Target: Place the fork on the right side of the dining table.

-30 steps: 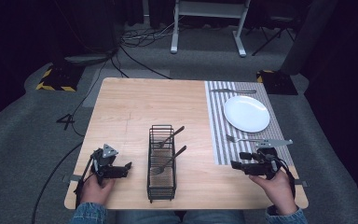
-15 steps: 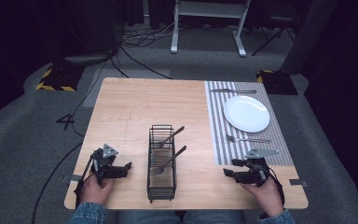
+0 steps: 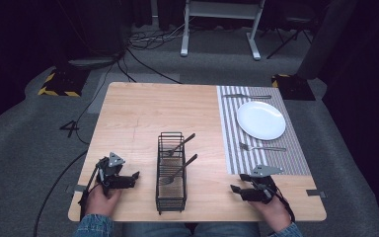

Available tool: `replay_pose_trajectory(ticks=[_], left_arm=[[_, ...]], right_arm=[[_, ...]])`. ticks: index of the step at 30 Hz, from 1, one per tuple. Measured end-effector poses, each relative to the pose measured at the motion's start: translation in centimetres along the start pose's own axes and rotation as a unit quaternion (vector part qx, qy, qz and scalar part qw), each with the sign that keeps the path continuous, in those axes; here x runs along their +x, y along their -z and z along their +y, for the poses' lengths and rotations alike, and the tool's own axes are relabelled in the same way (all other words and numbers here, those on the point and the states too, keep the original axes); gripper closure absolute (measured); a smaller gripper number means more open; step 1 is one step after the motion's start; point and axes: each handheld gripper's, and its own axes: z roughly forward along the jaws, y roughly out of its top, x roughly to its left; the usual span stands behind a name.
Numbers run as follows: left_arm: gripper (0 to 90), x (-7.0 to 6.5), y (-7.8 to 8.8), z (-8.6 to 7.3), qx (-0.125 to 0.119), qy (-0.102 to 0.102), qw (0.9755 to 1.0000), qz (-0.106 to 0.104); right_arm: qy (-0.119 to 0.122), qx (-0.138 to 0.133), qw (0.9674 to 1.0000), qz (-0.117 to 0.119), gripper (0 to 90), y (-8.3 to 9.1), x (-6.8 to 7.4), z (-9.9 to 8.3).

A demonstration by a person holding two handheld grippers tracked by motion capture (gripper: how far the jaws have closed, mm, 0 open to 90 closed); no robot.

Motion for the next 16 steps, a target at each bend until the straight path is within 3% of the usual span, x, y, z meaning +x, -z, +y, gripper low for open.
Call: replay_pose_trajectory(ticks=[5, 8, 13, 16], left_arm=[[11.0, 0.01, 0.0, 0.01, 0.0, -0.001, 1.0, 0.0], [11.0, 0.01, 0.0, 0.0, 0.0, -0.001, 1.0, 0.0], [11.0, -0.01, 0.0, 0.0, 0.0, 0.0, 1.0, 0.0], [11.0, -0.01, 0.0, -0.01, 0.0, 0.0, 1.0, 0.0]], right_arm=[[0.016, -0.009, 0.9998, -0.01, 38.2, -0.1, 0.13, -0.35], [0.041, -0.019, 0.9988, -0.019, 29.6, -0.33, 0.27, -0.69], [0.049, -0.008, 0.9987, -0.011, 17.5, -0.55, 0.37, -0.59], [0.048, -0.005, 0.9988, -0.012, 14.7, -0.6, 0.36, -0.57]])
